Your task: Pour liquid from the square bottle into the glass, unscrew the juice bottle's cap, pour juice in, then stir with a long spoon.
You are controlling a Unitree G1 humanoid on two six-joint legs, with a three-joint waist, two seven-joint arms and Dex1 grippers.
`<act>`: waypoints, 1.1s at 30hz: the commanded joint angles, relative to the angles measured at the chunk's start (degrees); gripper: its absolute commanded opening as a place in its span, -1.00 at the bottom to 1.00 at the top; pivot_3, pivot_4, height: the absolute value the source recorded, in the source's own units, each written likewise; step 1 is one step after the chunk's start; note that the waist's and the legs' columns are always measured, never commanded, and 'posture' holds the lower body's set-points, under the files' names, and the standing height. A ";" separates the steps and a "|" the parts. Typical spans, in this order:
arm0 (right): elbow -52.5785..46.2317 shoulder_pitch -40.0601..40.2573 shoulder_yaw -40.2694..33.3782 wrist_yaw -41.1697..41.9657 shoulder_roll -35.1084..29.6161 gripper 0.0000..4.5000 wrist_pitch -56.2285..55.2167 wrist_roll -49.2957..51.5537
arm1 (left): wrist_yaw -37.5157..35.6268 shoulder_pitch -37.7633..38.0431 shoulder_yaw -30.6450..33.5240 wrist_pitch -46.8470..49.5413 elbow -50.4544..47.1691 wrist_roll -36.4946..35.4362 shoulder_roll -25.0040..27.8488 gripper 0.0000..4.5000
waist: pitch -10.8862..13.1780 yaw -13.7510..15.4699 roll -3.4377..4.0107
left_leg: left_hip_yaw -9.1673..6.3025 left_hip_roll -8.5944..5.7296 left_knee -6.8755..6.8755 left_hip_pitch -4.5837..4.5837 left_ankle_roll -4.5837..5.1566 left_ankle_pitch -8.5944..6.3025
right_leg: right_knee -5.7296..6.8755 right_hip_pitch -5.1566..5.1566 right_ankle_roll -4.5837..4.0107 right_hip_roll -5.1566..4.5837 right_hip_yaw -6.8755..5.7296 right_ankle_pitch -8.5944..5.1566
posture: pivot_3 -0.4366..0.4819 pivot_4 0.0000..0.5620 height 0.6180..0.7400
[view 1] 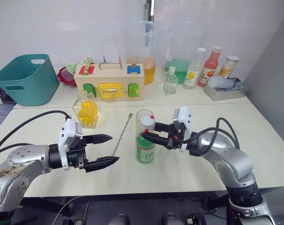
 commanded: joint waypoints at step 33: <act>50.40 -35.15 19.70 46.26 -6.69 0.81 -23.17 5.52 | 8.71 6.37 4.67 2.32 -9.60 -2.06 -1.10 1.00 | 0.01 -0.84 0.00 | -0.03 0.47 0.00 -0.02 -0.34 -0.26 | -0.39 0.06 -0.30 0.52 -0.02 0.21 | -0.05 -0.47 1.00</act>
